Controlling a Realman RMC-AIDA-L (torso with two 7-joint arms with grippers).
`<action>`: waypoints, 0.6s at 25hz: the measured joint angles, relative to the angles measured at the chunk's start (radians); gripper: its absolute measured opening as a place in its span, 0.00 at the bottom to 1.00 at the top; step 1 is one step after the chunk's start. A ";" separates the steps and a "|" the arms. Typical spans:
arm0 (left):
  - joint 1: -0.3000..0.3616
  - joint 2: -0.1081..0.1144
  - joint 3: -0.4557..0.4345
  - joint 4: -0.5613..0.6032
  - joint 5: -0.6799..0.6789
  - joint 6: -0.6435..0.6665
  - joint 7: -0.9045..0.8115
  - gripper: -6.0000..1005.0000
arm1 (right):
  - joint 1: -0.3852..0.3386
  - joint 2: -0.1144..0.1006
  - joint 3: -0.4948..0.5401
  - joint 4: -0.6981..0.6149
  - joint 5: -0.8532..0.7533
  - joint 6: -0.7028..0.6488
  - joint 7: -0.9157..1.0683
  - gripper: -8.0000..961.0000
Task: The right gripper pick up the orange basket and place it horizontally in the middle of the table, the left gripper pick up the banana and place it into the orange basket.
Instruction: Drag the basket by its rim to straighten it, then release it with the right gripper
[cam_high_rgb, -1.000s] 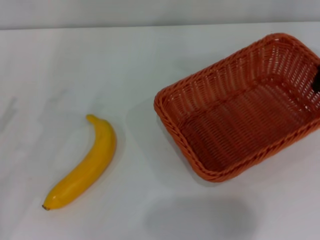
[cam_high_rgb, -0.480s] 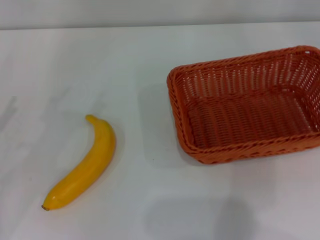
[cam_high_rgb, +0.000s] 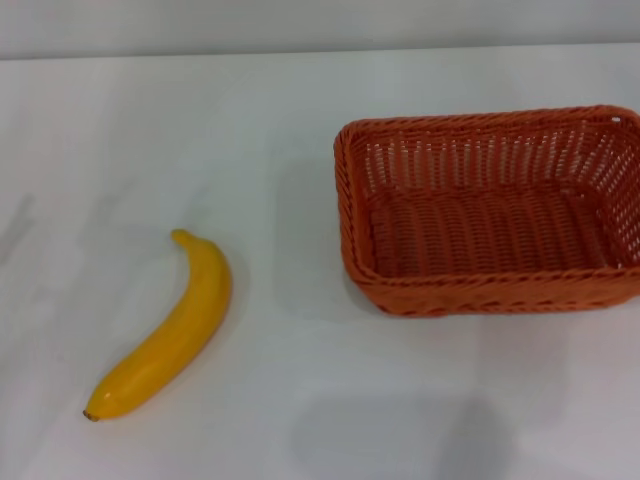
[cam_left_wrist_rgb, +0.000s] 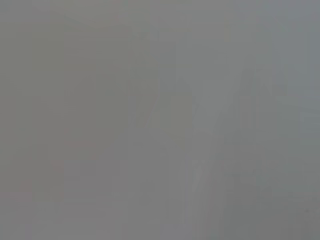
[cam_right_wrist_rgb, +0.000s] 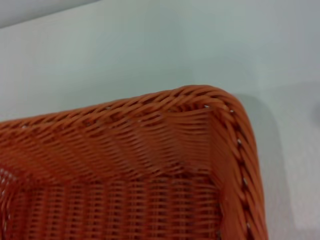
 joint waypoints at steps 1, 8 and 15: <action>0.001 0.000 0.000 0.000 0.000 0.000 -0.003 0.84 | 0.000 0.000 -0.001 0.007 0.001 0.001 -0.003 0.15; 0.007 0.000 0.001 0.000 0.001 0.007 -0.013 0.84 | -0.001 -0.002 0.000 0.020 0.018 0.013 -0.048 0.21; 0.009 -0.002 0.002 -0.005 0.001 0.002 -0.038 0.84 | 0.003 -0.032 0.001 0.040 0.049 0.025 -0.100 0.34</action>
